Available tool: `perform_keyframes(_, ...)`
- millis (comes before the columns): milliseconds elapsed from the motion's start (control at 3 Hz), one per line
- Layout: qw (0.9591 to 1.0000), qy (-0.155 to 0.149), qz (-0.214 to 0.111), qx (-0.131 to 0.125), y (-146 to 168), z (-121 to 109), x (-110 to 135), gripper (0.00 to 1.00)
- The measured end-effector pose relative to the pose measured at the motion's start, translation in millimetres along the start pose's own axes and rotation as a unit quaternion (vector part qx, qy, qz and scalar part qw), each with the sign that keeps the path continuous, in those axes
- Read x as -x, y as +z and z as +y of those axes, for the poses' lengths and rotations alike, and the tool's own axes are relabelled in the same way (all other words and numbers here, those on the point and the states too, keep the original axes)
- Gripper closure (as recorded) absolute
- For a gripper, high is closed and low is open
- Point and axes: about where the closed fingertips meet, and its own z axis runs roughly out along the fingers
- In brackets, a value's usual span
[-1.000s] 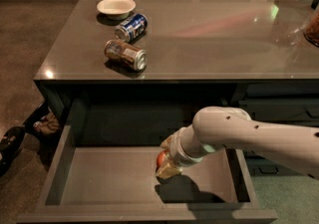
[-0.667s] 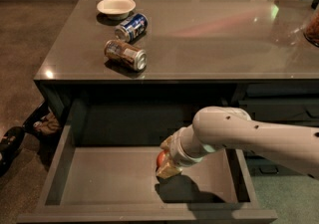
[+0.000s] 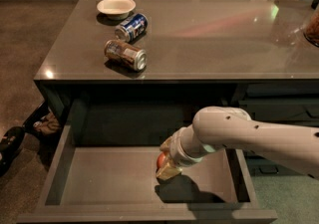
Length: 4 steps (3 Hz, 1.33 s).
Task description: Pick apple from top drawer and place on counter
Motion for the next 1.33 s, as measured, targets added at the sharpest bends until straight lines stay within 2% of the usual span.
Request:
perform_keyframes(333, 0.9999, 0.006, -0.014, 0.001, -13.0, -5.6, 7.4, 1.0)
perform_keyframes(667, 0.9984, 0.015, -0.053, 0.013, -36.8, -18.2, 24.7, 1.0)
perform_keyframes(1000, 0.9943, 0.01, -0.105, 0.013, -71.1, -32.9, 49.2, 1.0)
perform_keyframes(1333, 0.9897, -0.006, -0.141, -0.022, -117.7, -48.9, 65.6, 1.0)
